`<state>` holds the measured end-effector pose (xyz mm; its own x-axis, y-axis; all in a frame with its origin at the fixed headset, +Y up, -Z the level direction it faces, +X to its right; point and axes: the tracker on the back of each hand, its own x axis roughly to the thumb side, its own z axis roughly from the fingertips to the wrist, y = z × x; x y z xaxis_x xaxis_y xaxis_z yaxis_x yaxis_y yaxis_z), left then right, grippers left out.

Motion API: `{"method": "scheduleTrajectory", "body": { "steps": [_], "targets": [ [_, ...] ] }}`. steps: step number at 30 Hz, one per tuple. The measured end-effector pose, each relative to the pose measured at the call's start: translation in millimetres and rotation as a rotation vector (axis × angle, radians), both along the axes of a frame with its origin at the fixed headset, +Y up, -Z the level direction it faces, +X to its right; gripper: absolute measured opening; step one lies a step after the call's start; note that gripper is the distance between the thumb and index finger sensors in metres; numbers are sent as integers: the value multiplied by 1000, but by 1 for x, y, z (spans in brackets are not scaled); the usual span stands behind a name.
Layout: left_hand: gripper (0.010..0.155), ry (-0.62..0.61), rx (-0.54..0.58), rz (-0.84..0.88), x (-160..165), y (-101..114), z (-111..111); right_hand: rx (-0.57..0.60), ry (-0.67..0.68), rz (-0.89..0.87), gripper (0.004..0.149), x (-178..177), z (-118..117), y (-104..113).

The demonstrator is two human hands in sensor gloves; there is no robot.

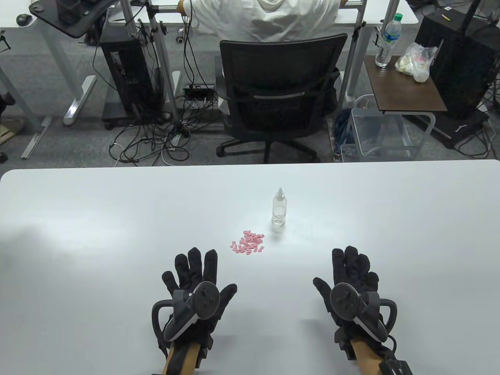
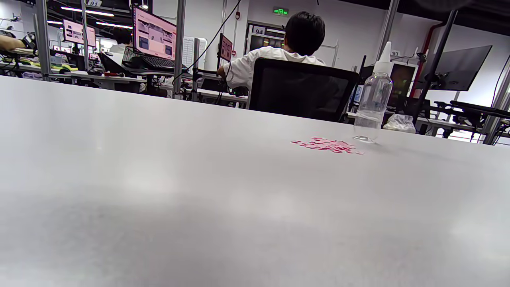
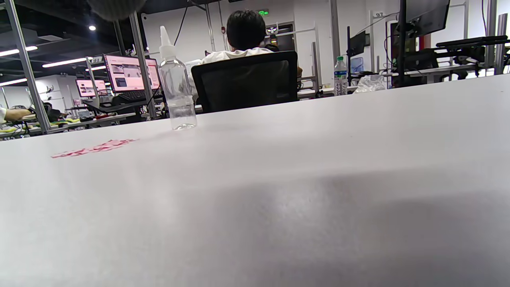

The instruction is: Squeeze empty conical bottle to blow paper scraps with air puff

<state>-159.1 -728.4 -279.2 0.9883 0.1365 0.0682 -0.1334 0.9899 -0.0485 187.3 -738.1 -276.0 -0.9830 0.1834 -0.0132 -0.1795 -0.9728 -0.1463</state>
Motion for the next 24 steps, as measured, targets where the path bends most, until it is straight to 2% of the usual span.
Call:
{"method": "scheduleTrajectory", "body": {
  "steps": [11, 24],
  "targets": [
    [91, 26, -4, -8, -5, 1, 0, -20, 25, -8, 83, -6, -7, -4],
    [91, 43, -12, -12, -13, 3, -3, -2, 9, -5, 86, 1, -4, -1]
  ]
}}
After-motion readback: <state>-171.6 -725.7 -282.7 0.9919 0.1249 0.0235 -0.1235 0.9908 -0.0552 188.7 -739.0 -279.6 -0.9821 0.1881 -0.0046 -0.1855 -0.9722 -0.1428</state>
